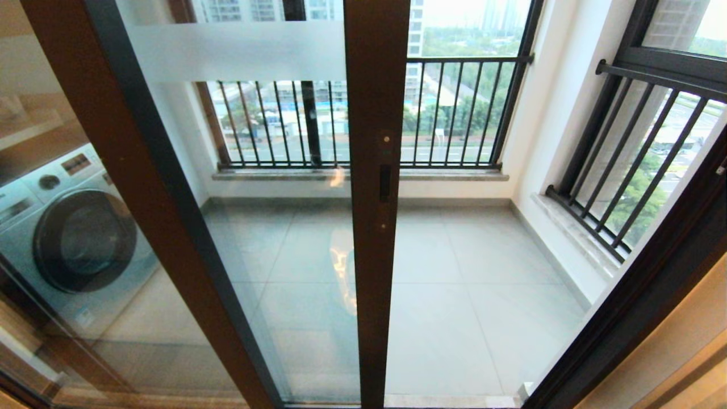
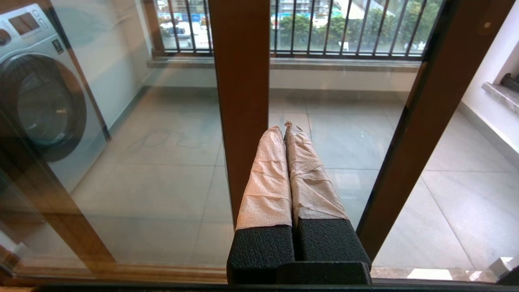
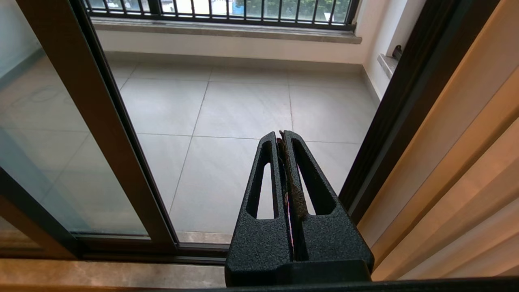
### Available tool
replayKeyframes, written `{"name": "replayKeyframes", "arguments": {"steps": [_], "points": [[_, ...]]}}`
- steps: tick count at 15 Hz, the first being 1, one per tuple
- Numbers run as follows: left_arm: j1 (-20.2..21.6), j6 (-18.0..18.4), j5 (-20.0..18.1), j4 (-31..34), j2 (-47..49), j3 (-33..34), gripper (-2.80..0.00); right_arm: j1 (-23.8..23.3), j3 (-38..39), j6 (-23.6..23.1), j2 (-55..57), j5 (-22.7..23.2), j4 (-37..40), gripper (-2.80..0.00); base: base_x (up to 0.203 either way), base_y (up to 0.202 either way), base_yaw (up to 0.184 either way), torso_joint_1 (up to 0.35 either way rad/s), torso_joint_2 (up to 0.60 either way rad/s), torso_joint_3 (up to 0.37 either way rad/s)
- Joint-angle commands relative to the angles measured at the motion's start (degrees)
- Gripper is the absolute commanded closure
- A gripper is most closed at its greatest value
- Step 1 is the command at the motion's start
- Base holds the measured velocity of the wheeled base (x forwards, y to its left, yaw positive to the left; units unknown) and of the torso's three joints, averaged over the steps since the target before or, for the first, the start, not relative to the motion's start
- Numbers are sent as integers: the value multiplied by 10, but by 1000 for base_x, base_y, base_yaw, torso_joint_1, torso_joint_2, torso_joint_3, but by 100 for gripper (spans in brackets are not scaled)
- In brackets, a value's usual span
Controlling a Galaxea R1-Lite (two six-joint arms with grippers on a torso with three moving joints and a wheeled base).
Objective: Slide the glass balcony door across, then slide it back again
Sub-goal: Close the slid door
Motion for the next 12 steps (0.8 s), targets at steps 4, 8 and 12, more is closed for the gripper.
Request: {"name": "replayKeyframes", "arguments": {"steps": [4, 8, 12], "points": [[0, 1, 0, -1, 1, 20, 0, 0, 0, 0, 1, 0, 0, 0, 0, 0, 0, 0, 0, 0], [0, 12, -1, 0, 1, 19, 0, 0, 0, 3, 1, -1, 0, 0, 0, 0, 0, 0, 0, 0], [0, -4, -1, 68, 29, -1, 0, 0, 0, 0, 1, -2, 0, 0, 0, 0, 0, 0, 0, 0]]}}
